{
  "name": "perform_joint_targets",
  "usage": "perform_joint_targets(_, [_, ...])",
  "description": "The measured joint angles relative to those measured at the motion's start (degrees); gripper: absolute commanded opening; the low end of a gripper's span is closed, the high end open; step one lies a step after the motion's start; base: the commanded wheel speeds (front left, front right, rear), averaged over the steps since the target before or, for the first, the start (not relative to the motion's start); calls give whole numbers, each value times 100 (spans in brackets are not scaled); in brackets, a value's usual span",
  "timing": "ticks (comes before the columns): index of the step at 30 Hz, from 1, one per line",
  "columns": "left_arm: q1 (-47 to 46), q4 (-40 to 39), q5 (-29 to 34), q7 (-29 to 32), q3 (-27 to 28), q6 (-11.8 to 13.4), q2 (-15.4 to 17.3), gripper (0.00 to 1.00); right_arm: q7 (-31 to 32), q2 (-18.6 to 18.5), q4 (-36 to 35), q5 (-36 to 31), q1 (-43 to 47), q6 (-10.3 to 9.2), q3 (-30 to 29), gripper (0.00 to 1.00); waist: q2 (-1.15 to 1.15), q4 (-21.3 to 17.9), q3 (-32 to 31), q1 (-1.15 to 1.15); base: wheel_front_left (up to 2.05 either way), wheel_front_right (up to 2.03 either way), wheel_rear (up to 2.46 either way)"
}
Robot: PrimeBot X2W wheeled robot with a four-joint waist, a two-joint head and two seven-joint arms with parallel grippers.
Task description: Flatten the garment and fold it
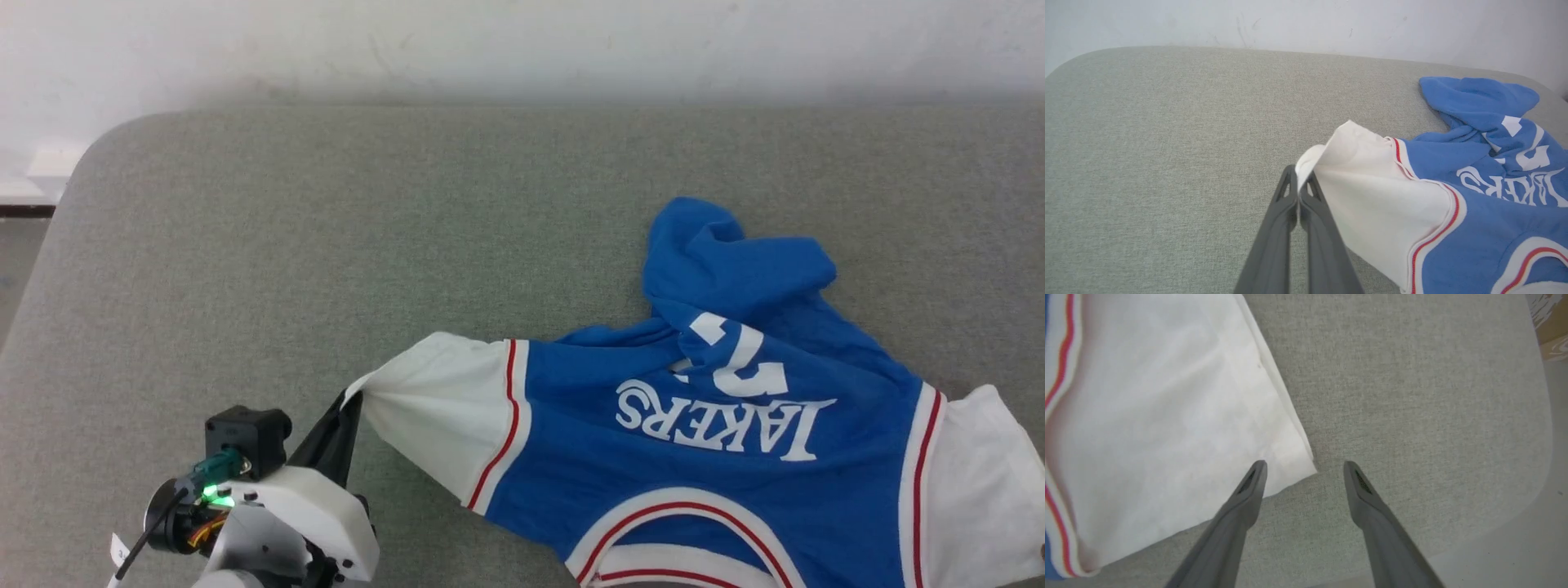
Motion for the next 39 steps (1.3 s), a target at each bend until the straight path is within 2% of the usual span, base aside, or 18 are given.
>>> perform_joint_targets(8, [-7,-229,41,92,-159,31,-22,0,-63,-62,527,37,-344,0,11,100,0,102,296,0,0,0,0])
perform_joint_targets(10, [-8,-234,41,124,-181,31,-19,0,-59,-104,613,113,-379,-10,115,0,0,126,342,0,0,0,0])
perform_joint_targets(18, [-8,-488,-110,248,-160,23,-2,0,-166,-131,198,892,-443,-23,332,0,0,129,177,0,0,0,0])
perform_joint_targets(21, [-9,-736,-371,335,-70,-10,2,0,-103,-64,-431,1373,-716,-16,293,0,0,91,27,0,0,0,0])
perform_joint_targets(27, [-296,-1492,-740,426,359,-27,101,0,335,-347,-1663,1804,-1232,-13,62,0,0,-12,-308,0,0,0,0])
perform_joint_targets(33, [-943,-1976,-1039,486,948,-33,458,0,853,-463,-2262,2135,-2221,-8,-93,0,0,-147,-634,-1,0,0,0])
perform_joint_targets(39, [-1906,-2242,-1314,586,1457,-34,793,0,898,-781,-2250,2176,-3348,-8,10,0,1,-312,-799,-1,0,0,0])
